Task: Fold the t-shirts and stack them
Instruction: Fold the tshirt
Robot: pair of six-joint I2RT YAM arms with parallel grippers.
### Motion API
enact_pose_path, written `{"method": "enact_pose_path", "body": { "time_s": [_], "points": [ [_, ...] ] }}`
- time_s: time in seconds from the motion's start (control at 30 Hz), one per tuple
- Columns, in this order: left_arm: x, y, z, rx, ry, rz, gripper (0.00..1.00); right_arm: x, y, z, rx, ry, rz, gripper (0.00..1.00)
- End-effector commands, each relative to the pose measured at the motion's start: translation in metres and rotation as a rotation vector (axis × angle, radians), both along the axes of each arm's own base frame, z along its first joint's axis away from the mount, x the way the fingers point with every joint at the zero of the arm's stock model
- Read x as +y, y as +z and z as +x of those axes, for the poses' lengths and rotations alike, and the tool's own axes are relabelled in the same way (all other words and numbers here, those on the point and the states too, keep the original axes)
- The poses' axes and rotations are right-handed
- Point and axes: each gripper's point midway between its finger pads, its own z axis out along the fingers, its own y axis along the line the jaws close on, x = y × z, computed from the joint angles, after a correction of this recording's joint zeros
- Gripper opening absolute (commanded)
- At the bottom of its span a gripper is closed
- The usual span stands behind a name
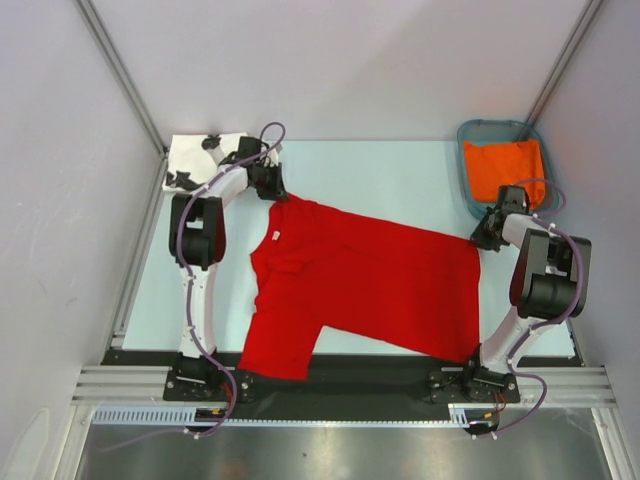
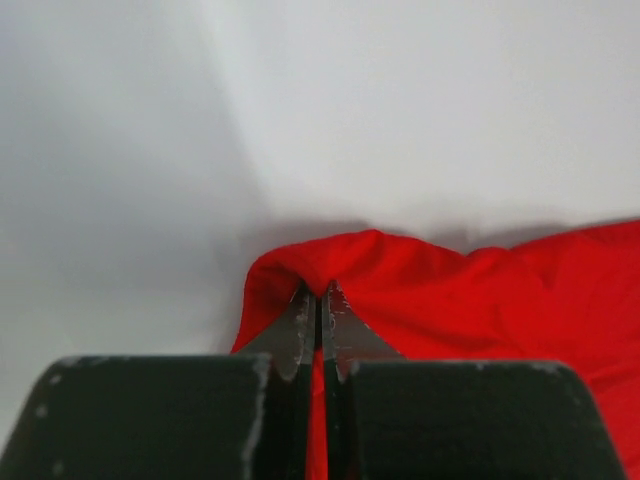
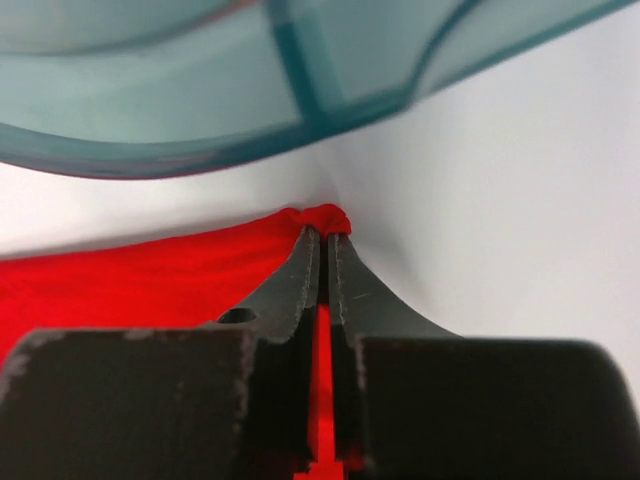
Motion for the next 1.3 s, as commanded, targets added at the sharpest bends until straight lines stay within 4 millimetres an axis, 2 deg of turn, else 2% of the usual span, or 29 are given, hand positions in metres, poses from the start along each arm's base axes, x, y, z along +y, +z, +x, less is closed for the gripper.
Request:
{"method": "enact_pose_path", "body": {
  "time_s": [0.0,0.13,0.17,0.27,0.3,0.33,0.37,0.43,0.47,0.5,0.63,0.67,0.7,0.73,0.77,0.8,0.83,0.87,0.9,0.93,0.97,1.03,1.07,1.1,1.13,1.17,1.2,1.23,1.27],
  "points": [
    [0.026,0.046,0.047,-0.189,0.104,0.045,0.00,-0.007,0.008,0.012,-0.067,-0.063,-0.083,0.00],
    [0.049,0.066,0.074,-0.273,0.179,0.014,0.00,-0.007,0.010,0.015,-0.104,-0.108,-0.128,0.00],
    [0.049,0.064,0.077,-0.277,0.179,0.004,0.00,-0.007,0.008,0.016,-0.106,-0.117,-0.133,0.00],
    [0.046,0.079,0.094,-0.334,0.172,-0.028,0.00,-0.012,0.007,0.024,-0.124,-0.160,-0.146,0.00],
    [0.040,0.070,0.096,-0.320,0.153,-0.056,0.00,-0.017,0.007,0.024,-0.125,-0.181,-0.159,0.00],
    [0.036,0.082,0.104,-0.354,0.149,-0.075,0.00,-0.017,0.006,0.025,-0.128,-0.189,-0.156,0.00],
    [0.034,0.084,0.108,-0.363,0.149,-0.087,0.00,-0.019,0.006,0.027,-0.133,-0.200,-0.154,0.00],
    [0.031,0.084,0.116,-0.368,0.162,-0.116,0.00,-0.016,0.000,0.029,-0.126,-0.189,-0.133,0.00],
    [0.030,0.083,0.118,-0.366,0.166,-0.124,0.00,-0.017,0.004,0.035,-0.133,-0.184,-0.130,0.00],
    [0.029,0.075,0.119,-0.354,0.169,-0.130,0.00,-0.014,0.001,0.035,-0.115,-0.175,-0.129,0.00],
    [0.023,0.067,0.119,-0.332,0.164,-0.168,0.00,-0.015,-0.001,0.041,-0.094,-0.158,-0.142,0.01],
    [0.023,0.067,0.119,-0.328,0.164,-0.170,0.05,-0.017,-0.004,0.041,-0.082,-0.163,-0.141,0.03],
    [0.025,0.062,0.116,-0.308,0.174,-0.158,0.27,-0.018,-0.004,0.040,-0.071,-0.167,-0.140,0.07],
    [0.027,0.069,0.116,-0.316,0.179,-0.147,0.35,-0.022,-0.004,0.039,-0.063,-0.175,-0.136,0.18],
    [0.028,0.072,0.114,-0.319,0.179,-0.136,0.37,-0.022,-0.002,0.038,-0.050,-0.178,-0.123,0.22],
    [0.031,0.077,0.114,-0.329,0.182,-0.118,0.40,-0.021,-0.002,0.028,0.002,-0.178,-0.119,0.27],
    [0.035,0.081,0.110,-0.326,0.187,-0.091,0.47,-0.022,0.006,0.027,0.005,-0.181,-0.128,0.38],
    [0.043,0.101,0.110,-0.358,0.212,-0.058,0.52,-0.024,0.010,0.022,0.019,-0.186,-0.140,0.43],
    [0.048,0.110,0.106,-0.364,0.211,-0.023,0.59,-0.024,0.018,0.012,0.042,-0.179,-0.144,0.47],
    [0.054,0.118,0.102,-0.370,0.227,0.005,0.60,-0.024,0.020,0.006,0.056,-0.175,-0.149,0.54],
    [0.058,0.147,0.097,-0.410,0.235,0.017,0.60,-0.027,0.025,0.000,0.066,-0.178,-0.151,0.56],
    [0.067,0.154,0.084,-0.402,0.250,0.063,0.60,-0.030,0.034,-0.021,0.106,-0.170,-0.162,0.64],
    [0.068,0.184,0.074,-0.440,0.253,0.057,0.60,-0.037,0.039,-0.027,0.108,-0.180,-0.162,0.65],
    [0.066,0.188,0.065,-0.437,0.243,0.050,0.60,-0.037,0.043,-0.036,0.126,-0.172,-0.164,0.66],
    [0.065,0.178,0.051,-0.397,0.234,0.050,0.60,-0.038,0.057,-0.039,0.102,-0.155,-0.174,0.68],
    [0.064,0.177,0.041,-0.381,0.225,0.041,0.60,-0.038,0.065,-0.039,0.093,-0.145,-0.180,0.69],
    [0.062,0.192,0.026,-0.387,0.215,0.027,0.60,-0.032,0.071,-0.040,0.081,-0.121,-0.154,0.69],
    [0.057,0.174,0.009,-0.325,0.189,0.011,0.60,-0.025,0.079,-0.038,0.055,-0.102,-0.133,0.70],
    [0.055,0.171,-0.002,-0.305,0.178,0.001,0.60,-0.008,0.090,-0.034,0.002,-0.071,-0.061,0.71]
  ]
}}
